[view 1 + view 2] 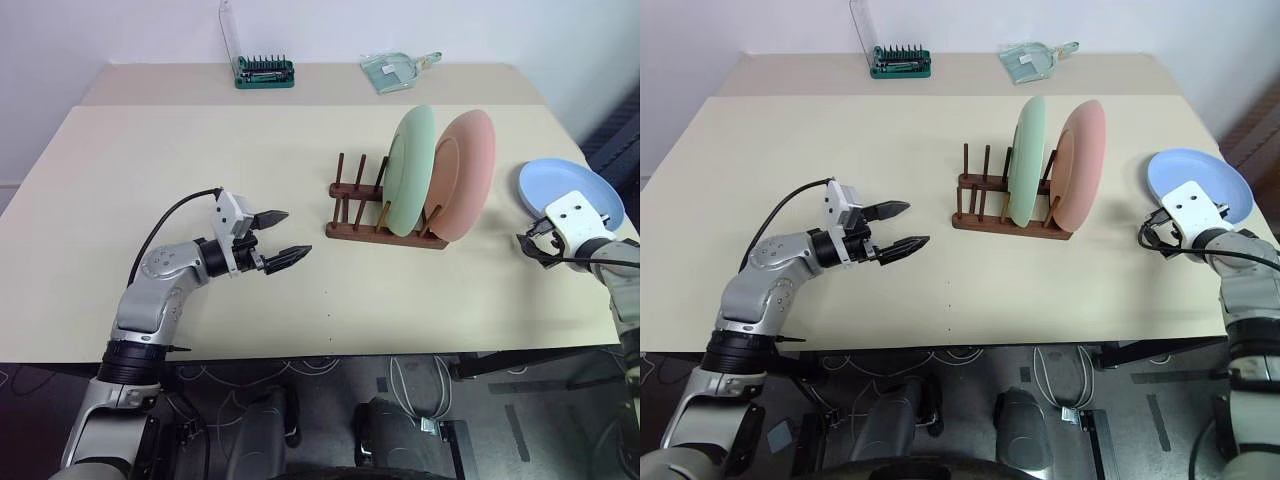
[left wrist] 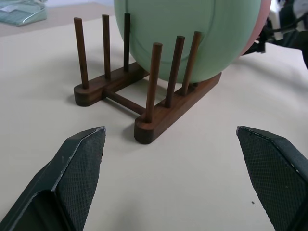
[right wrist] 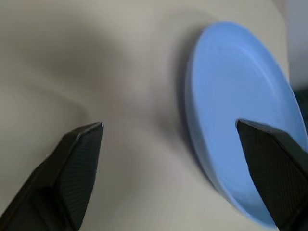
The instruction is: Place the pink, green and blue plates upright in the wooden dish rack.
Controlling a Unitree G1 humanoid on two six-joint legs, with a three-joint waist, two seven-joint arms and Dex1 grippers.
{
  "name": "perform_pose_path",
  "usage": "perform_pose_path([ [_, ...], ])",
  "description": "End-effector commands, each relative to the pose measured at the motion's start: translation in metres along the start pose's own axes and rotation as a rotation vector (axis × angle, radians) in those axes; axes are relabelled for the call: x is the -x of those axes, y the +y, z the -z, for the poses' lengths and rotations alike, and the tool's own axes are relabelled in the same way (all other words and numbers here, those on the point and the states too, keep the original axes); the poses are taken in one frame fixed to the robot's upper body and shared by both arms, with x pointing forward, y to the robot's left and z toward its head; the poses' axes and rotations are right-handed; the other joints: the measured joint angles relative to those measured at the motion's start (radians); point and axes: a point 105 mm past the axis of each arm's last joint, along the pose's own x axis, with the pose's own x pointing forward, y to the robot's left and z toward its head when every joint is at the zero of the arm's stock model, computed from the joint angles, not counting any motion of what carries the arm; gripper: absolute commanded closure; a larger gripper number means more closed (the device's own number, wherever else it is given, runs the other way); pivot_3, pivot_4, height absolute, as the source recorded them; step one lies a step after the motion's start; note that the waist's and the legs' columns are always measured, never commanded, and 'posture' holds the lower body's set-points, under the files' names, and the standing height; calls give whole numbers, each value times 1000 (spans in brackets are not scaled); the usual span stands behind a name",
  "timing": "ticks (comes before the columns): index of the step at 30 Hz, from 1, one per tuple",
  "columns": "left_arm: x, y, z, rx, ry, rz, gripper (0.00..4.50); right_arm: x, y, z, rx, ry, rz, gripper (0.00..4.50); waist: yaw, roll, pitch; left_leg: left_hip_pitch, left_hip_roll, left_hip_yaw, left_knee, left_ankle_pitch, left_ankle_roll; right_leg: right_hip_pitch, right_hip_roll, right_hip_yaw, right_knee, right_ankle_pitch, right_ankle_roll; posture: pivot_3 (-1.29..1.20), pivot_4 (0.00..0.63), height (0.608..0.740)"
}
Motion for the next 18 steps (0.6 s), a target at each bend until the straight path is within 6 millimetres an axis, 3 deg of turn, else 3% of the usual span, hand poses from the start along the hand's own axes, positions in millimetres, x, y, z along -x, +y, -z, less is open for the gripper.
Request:
perform_pose_path([
  [1, 3, 0, -11, -39, -28, -8, 0, -5, -9, 8, 33, 31, 43, 11, 1, 0, 0, 0, 0, 0, 0, 0, 0, 0, 0, 0, 0, 0, 0, 0, 150, 736],
  [4, 5, 0, -12, -41, -26, -16, 0, -9, -8, 11, 40, 45, 45, 781, 2, 0, 0, 1, 0, 0, 0, 0, 0, 2, 0, 0, -1, 0, 0, 0, 150, 736],
  [11, 5, 0, -11, -41, -21, -18, 0, -11, -5, 16, 58, 45, 49, 4317, 1, 0, 0, 2, 0, 0, 0, 0, 0, 3, 0, 0, -1, 0, 0, 0, 150, 736],
  [18, 4, 1, -11, -45, -19, -12, 0, -6, -12, 13, 137, 18, 105, 4472, 0, 0, 0, 2, 0, 0, 0, 0, 0, 3, 0, 0, 0, 0, 0, 0, 150, 736],
])
